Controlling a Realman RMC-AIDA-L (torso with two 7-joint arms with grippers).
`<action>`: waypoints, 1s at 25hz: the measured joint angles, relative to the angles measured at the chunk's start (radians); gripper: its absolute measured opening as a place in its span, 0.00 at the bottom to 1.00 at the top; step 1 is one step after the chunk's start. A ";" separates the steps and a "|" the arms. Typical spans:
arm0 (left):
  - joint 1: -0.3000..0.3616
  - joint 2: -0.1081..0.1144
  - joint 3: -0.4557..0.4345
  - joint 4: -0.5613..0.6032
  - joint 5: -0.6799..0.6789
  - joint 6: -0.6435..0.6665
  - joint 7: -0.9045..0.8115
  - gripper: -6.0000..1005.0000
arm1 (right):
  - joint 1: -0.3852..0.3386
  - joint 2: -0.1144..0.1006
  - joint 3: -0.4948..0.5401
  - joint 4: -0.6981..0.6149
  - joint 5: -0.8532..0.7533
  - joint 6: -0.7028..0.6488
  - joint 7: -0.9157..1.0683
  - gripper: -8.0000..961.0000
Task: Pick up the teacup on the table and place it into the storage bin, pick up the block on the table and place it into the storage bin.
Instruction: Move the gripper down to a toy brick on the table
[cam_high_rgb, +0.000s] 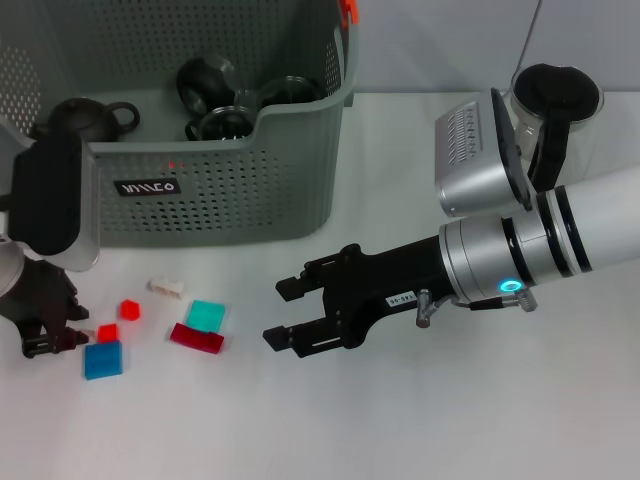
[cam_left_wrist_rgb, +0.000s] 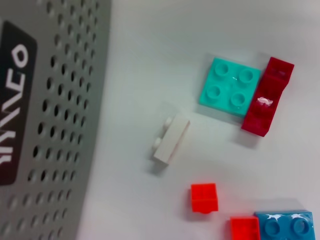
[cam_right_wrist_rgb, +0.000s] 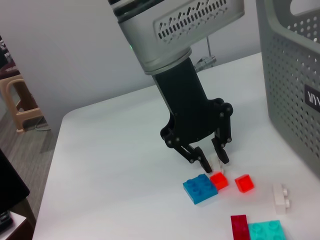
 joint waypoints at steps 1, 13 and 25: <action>0.000 0.000 0.002 0.000 0.000 0.000 -0.001 0.29 | 0.000 0.000 0.000 0.000 0.000 0.000 0.000 0.72; 0.003 0.001 0.013 0.008 0.002 0.000 -0.007 0.25 | -0.003 -0.001 0.000 0.000 0.001 0.000 0.000 0.72; -0.001 0.009 0.015 0.010 0.003 0.018 -0.033 0.28 | 0.000 -0.001 0.000 0.000 0.000 0.000 0.000 0.72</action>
